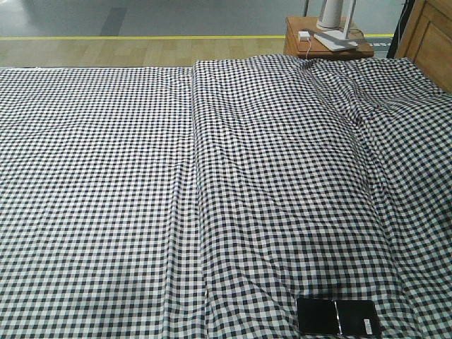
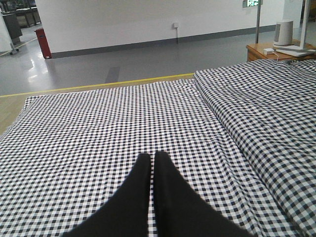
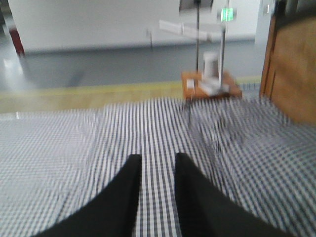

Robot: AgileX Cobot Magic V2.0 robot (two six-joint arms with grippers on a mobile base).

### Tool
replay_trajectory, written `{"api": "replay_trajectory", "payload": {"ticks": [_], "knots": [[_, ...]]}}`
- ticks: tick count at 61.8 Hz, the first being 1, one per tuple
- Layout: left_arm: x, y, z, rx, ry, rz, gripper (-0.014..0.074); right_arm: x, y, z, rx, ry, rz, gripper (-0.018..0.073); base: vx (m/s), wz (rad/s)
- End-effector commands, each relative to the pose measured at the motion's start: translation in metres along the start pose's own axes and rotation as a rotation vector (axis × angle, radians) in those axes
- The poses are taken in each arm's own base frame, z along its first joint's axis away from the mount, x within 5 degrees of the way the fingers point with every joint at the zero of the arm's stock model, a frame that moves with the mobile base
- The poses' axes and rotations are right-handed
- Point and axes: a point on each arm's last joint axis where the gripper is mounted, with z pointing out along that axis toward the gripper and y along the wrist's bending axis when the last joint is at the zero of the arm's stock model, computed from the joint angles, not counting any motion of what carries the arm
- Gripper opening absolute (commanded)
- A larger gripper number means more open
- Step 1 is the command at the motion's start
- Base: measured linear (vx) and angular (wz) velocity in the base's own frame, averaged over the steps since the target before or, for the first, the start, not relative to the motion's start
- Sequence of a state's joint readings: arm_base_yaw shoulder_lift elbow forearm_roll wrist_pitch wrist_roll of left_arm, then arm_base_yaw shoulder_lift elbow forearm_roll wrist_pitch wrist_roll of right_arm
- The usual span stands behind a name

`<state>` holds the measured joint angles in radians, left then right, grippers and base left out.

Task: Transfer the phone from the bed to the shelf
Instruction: 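Lower the right gripper toward the dark phone on the bed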

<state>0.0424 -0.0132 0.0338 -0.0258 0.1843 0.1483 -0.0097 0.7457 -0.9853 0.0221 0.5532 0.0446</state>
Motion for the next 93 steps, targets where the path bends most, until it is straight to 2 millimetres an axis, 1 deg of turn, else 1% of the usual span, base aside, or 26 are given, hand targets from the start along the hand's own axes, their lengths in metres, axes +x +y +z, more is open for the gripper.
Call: {"api": "replay_trajectory", "payload": {"ticks": [1,11,14,16,29,39,48,54,61,66,71,75,80,85,90,93], "knots": [[-0.014,0.002,-0.003,-0.010,-0.107,-0.014,0.0001,-0.005,0.000,0.014,0.005,0.026,0.000,0.0353,0.00,0.00],[-0.014,0.002,-0.003,-0.010,-0.107,-0.014,0.0001,0.007,-0.002,0.041,0.010,0.160,-0.031,0.0633,0.00,0.00],[-0.014,0.002,-0.003,-0.010,-0.107,-0.014,0.0001,0.010,-0.002,0.048,0.011,0.186,-0.034,0.0701,0.00,0.00],[-0.014,0.002,-0.003,-0.010,-0.107,-0.014,0.0001,0.012,-0.002,0.052,0.011,0.201,-0.034,0.0731,0.00,0.00],[-0.014,0.002,-0.003,-0.010,-0.107,-0.014,0.0001,0.018,-0.003,0.067,0.014,0.253,-0.033,0.0715,0.00,0.00],[-0.014,0.002,-0.003,-0.010,-0.107,-0.014,0.0001,0.022,-0.003,0.067,0.011,0.296,-0.058,0.0695,0.00,0.00],[-0.014,0.002,-0.003,-0.010,-0.107,-0.014,0.0001,0.025,-0.003,0.065,0.015,0.353,-0.040,0.0687,0.00,0.00],[-0.014,0.002,-0.003,-0.010,-0.107,-0.014,0.0001,0.017,-0.003,0.060,0.028,0.368,0.003,0.0686,0.00,0.00],[-0.014,0.002,-0.003,-0.010,-0.107,-0.014,0.0001,0.001,-0.007,0.052,0.068,0.381,0.057,0.0680,0.00,0.00],[-0.014,0.002,-0.003,-0.010,-0.107,-0.014,0.0001,-0.010,-0.018,0.048,0.132,0.420,0.088,0.0676,0.00,0.00],[-0.014,0.002,-0.003,-0.010,-0.107,-0.014,0.0001,-0.013,-0.035,0.054,0.200,0.475,0.110,0.0673,0.00,0.00],[-0.014,0.002,-0.003,-0.010,-0.107,-0.014,0.0001,-0.012,-0.051,0.061,0.245,0.508,0.141,0.0672,0.00,0.00],[-0.014,0.002,-0.003,-0.010,-0.107,-0.014,0.0001,-0.006,-0.070,0.077,0.273,0.536,0.207,0.0669,0.00,0.00],[-0.014,0.002,-0.003,-0.010,-0.107,-0.014,0.0001,0.005,-0.089,0.099,0.269,0.568,0.261,0.0667,0.00,0.00],[-0.014,0.002,-0.003,-0.010,-0.107,-0.014,0.0001,0.020,-0.109,0.123,0.259,0.617,0.298,0.0664,0.00,0.00],[-0.014,0.002,-0.003,-0.010,-0.107,-0.014,0.0001,0.034,-0.122,0.140,0.254,0.663,0.327,0.0661,0.00,0.00]]}}
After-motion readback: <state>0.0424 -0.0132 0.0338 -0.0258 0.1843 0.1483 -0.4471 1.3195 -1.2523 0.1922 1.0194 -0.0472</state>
